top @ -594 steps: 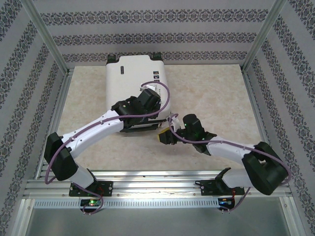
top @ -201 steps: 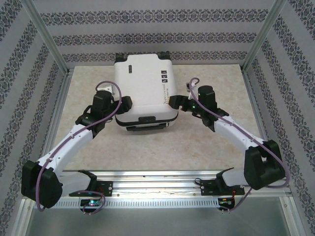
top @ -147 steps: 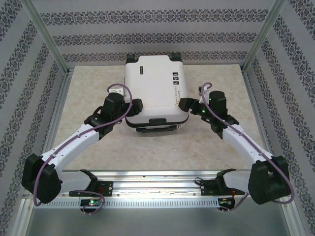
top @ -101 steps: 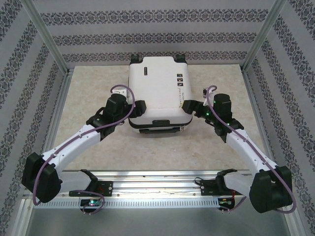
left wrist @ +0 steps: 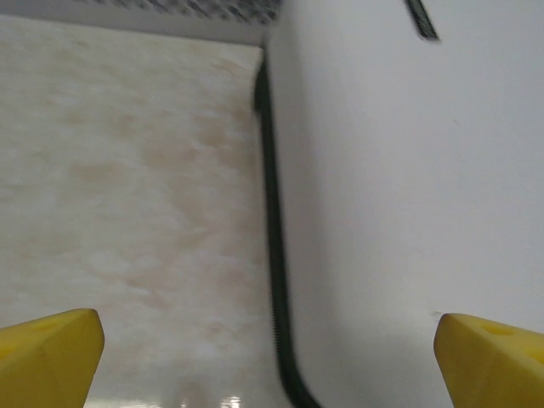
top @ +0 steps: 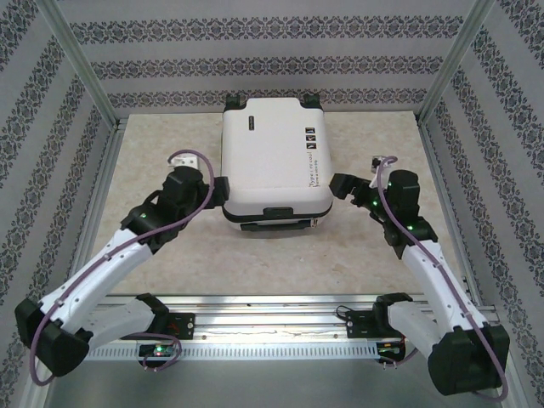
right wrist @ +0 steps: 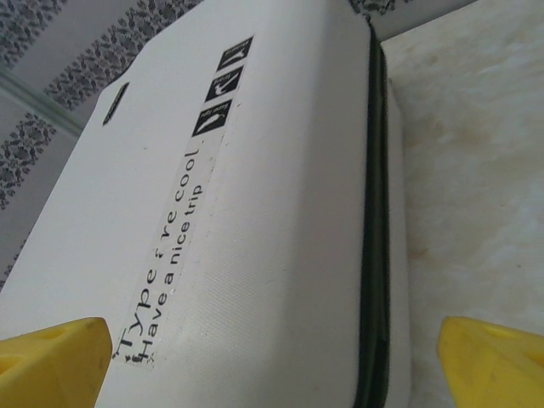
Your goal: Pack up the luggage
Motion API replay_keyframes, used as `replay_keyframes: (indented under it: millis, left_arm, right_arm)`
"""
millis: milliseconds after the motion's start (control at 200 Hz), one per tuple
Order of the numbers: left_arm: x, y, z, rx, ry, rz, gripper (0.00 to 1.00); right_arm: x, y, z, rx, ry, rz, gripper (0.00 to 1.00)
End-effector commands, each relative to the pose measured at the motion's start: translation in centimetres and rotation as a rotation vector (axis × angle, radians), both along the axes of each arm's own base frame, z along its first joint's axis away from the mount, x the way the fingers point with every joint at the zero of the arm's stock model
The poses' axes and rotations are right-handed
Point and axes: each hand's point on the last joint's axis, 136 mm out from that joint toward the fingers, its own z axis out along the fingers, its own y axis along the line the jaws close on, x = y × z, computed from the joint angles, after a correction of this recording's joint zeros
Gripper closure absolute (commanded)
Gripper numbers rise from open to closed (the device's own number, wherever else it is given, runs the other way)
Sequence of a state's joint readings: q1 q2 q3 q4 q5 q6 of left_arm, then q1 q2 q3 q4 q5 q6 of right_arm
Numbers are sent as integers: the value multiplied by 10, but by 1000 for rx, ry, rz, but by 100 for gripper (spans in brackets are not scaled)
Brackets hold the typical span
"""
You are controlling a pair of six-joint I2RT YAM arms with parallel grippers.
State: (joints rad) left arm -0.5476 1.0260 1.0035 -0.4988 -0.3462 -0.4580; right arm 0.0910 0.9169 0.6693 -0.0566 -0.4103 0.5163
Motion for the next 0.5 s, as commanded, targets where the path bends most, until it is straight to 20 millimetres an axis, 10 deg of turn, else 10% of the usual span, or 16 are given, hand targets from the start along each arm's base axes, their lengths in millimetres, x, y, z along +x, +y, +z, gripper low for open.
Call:
replay_keyframes:
  millis: [0,190,495]
  left_arm:
    - [-14,47,6,169,18,129,0]
    - [-13,75,-1,191,80,201,0]
    - [25,142,-46,130,38,470,0]
  right_arm:
    - [-7,-14,-6,-39,-4,-48,2]
    - [-10,-54,-15,-68,50,-241,2]
    - [-23,-64,-17,-64,4,-260,2]
